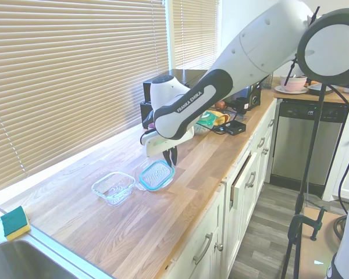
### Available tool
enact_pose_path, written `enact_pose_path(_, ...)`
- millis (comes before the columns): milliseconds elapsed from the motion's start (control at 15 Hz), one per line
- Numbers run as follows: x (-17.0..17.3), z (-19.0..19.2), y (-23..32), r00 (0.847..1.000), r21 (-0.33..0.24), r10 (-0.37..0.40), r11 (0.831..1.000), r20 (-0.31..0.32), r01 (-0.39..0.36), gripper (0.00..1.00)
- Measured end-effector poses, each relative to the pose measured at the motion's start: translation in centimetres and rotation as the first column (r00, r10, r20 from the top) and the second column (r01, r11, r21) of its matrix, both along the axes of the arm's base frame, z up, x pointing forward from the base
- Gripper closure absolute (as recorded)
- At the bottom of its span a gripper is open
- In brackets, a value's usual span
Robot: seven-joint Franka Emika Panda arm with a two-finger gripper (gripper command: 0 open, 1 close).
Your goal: Uncover the lid of the food container
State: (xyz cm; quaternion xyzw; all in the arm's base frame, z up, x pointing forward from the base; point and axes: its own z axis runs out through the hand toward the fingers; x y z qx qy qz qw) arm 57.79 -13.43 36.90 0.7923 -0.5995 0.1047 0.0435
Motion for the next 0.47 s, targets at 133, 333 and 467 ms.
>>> enact_pose_path(133, 0.0, 0.1, 0.3, 1.000, -0.008, 0.002, 1.000, 0.000, -0.002, 0.00)
enact_pose_path(333, -0.2, 0.4, 0.3, 1.000, -0.015, 0.001, 1.000, 0.003, -0.001, 0.00)
enact_pose_path(467, -0.3, 1.5, 0.7, 1.000, -0.015, 0.006, 1.000, 0.020, -0.005, 0.00)
